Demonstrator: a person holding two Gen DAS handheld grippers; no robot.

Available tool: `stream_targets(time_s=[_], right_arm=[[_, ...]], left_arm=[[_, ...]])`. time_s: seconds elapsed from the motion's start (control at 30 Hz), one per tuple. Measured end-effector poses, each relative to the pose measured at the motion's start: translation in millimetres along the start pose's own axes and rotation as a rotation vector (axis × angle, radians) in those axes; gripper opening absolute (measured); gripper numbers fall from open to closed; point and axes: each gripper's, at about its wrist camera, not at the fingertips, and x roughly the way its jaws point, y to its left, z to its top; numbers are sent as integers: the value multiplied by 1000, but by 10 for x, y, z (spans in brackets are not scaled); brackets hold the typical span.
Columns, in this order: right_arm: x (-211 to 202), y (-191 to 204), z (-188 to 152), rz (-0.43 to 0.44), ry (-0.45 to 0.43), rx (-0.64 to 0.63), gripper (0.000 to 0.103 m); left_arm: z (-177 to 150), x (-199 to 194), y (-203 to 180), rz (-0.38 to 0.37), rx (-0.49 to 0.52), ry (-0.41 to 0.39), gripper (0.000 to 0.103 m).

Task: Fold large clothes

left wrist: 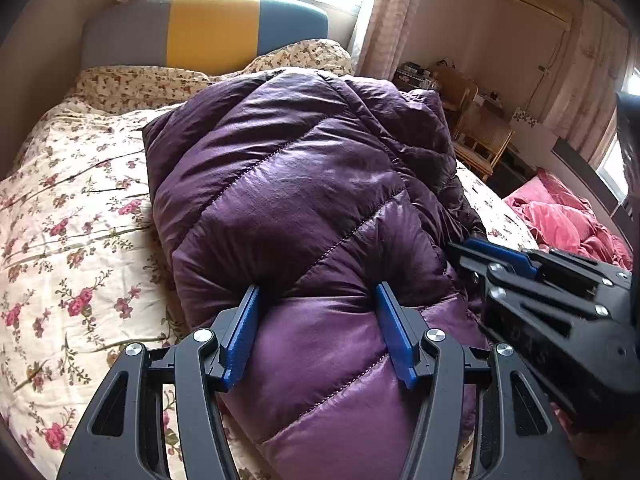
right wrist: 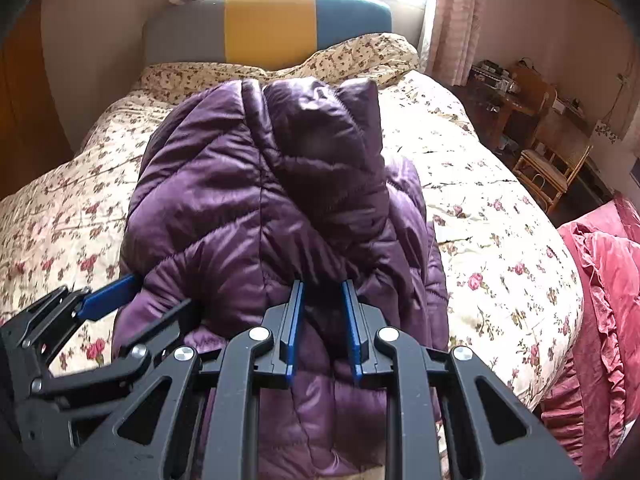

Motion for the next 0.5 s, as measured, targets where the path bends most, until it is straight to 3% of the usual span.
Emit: stream_targets(time_s=[0.17, 0.5], right_arm=[[24, 39, 92, -10, -5, -3, 19], [190, 76, 108, -30, 15, -30, 19]], left_arm=[[7, -60, -22, 5, 22, -10, 57], [201, -176, 232, 54, -31, -61, 57]])
